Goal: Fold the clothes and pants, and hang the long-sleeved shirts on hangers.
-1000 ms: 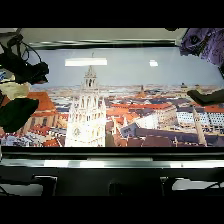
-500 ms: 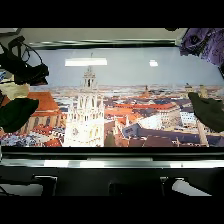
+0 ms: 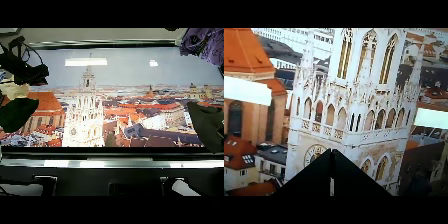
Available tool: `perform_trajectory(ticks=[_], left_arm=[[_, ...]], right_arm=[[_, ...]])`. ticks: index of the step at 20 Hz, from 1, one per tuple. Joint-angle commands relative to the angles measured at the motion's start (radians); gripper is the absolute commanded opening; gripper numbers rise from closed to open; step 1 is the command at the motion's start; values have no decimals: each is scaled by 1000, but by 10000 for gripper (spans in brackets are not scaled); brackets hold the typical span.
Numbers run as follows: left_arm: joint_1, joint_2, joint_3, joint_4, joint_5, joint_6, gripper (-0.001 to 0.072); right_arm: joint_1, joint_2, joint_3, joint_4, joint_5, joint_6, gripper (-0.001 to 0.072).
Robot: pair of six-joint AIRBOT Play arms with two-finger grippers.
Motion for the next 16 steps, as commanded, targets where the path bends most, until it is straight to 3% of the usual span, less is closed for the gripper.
perform_trajectory(ticks=[1, 12, 13, 15, 16], left_arm=[[1, 0, 0, 0, 0, 0, 17], [0, 0, 0, 0, 0, 0, 17], [0, 0, 0, 0, 0, 0, 17], [1, 0, 0, 0, 1, 0, 17], [1, 0, 0, 0, 1, 0, 17]], right_arm=[[0, 3, -52, -59, 12, 3, 27], [0, 3, -116, -129, -17, 7, 37], [0, 3, -116, -153, -33, 23, 105], [0, 3, -109, -229, -60, 91, 436], [0, 4, -93, -234, -51, 91, 485]])
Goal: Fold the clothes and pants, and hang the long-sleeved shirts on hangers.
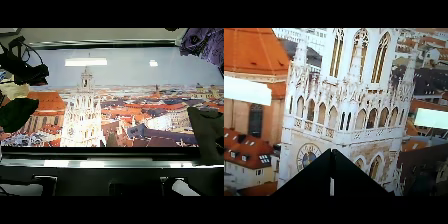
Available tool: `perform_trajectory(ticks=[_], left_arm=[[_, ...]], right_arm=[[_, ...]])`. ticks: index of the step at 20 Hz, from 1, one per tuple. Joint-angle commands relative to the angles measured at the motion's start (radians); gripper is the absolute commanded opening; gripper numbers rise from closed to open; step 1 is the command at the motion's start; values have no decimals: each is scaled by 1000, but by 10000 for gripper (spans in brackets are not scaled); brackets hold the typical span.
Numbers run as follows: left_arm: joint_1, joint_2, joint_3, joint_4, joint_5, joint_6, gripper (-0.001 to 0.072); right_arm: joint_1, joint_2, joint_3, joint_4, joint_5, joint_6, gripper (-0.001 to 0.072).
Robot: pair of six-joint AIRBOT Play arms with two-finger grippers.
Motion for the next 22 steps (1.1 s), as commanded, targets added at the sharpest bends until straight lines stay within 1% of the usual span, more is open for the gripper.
perform_trajectory(ticks=[1, 2, 3, 5, 6, 7, 8, 9, 10, 11, 12, 14, 17, 20, 22], left_arm=[[1, 0, 0, 0, 1, 0, 17], [1, 0, 0, 0, 2, 0, 17], [1, 0, 0, 0, 5, 0, 17], [0, 0, 0, 0, 26, 0, 17], [0, 1, 0, 0, 43, 0, 17], [1, 2, 0, 0, 61, 3, 17], [1, 5, 0, 0, 77, 25, 17], [1, 8, 0, 1, 90, 80, 16], [1, 14, 0, 1, 103, 135, 17], [1, 20, -1, 1, 112, 170, 16], [1, 26, -2, 9, 117, 197, 16], [1, 62, -59, 27, 152, 215, 15], [4, 178, -270, 37, 277, 225, 15], [10, 287, -449, 38, 360, 246, 16], [10, 314, -465, 42, 369, 266, 17]], right_arm=[[1, 1, 47, -48, 5, 38, 445], [2, 1, 91, -5, 40, 16, 398], [3, 1, 147, 85, 99, -39, 310], [13, 0, 252, 359, 246, -190, 239], [47, 0, 291, 476, 317, -266, 219], [99, 0, 321, 547, 359, -333, 155], [171, 0, 343, 586, 388, -394, 116], [246, 0, 354, 597, 408, -432, 106], [328, 0, 358, 600, 423, -457, 65], [403, 0, 358, 601, 433, -466, 31], [479, -1, 358, 600, 440, -466, 31], [616, -2, 358, 605, 445, -465, 31], [772, -2, 358, 601, 437, -465, 31], [851, -2, 358, 600, 438, -465, 31], [856, -2, 358, 605, 438, -465, 31]])
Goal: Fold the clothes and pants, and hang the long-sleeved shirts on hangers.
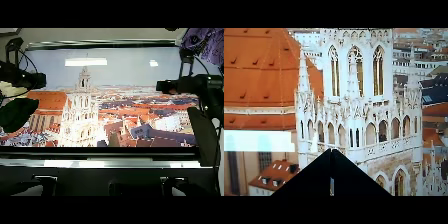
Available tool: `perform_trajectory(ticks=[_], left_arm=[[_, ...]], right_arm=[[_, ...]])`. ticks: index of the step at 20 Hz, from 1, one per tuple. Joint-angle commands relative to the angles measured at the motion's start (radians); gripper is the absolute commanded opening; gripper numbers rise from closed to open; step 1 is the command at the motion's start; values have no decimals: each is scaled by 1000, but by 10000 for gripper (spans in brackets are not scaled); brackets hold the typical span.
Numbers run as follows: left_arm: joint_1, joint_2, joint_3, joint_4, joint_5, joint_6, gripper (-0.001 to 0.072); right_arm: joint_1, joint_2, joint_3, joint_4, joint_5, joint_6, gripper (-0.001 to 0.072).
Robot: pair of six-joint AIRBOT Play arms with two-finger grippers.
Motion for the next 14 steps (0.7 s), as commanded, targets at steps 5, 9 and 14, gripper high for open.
perform_trajectory(ticks=[5, 9, 14], left_arm=[[1, 66, -86, 36, 30, 29, 18], [1, 66, -86, 36, 30, 29, 18], [1, 66, -86, 37, 30, 29, 18]], right_arm=[[53, 3, 2, -32, -10, -4, 31], [53, 3, 2, -32, 5, -4, 31], [53, 3, 2, -32, 5, -4, 31]])
